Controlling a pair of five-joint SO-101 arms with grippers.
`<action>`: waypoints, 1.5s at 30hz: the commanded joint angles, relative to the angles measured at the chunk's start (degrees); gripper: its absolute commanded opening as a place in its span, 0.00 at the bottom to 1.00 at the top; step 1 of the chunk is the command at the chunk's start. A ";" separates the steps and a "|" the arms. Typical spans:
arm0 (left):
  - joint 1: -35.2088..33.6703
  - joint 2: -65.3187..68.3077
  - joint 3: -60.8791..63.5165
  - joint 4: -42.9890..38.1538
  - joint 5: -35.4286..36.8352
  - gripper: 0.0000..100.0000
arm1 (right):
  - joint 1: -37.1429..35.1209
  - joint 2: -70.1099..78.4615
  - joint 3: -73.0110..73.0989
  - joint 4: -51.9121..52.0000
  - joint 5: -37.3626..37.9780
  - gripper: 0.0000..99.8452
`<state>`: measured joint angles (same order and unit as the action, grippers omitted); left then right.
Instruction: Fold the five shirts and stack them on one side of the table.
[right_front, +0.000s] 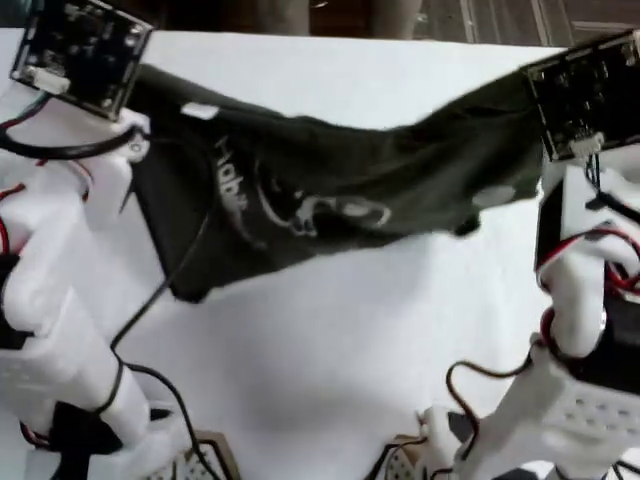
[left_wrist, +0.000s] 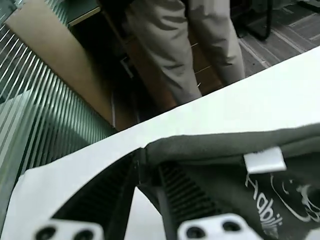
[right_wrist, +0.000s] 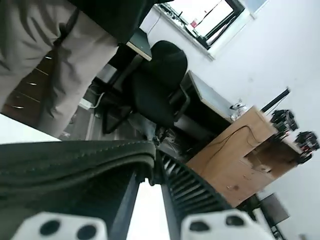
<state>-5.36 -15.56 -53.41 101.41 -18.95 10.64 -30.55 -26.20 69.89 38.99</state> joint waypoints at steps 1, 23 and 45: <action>-2.29 -1.41 -0.04 0.88 2.11 0.02 | -0.40 4.79 -7.03 2.51 -2.64 0.02; -1.49 -27.08 40.13 -8.88 2.37 0.02 | -2.24 18.86 -48.44 12.44 -4.84 0.02; -1.49 -27.25 29.85 -5.54 2.20 0.02 | -2.33 14.81 -48.09 5.05 -6.07 0.02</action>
<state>-6.68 -42.73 -21.85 95.69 -16.75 8.53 -15.60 -73.85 76.13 33.27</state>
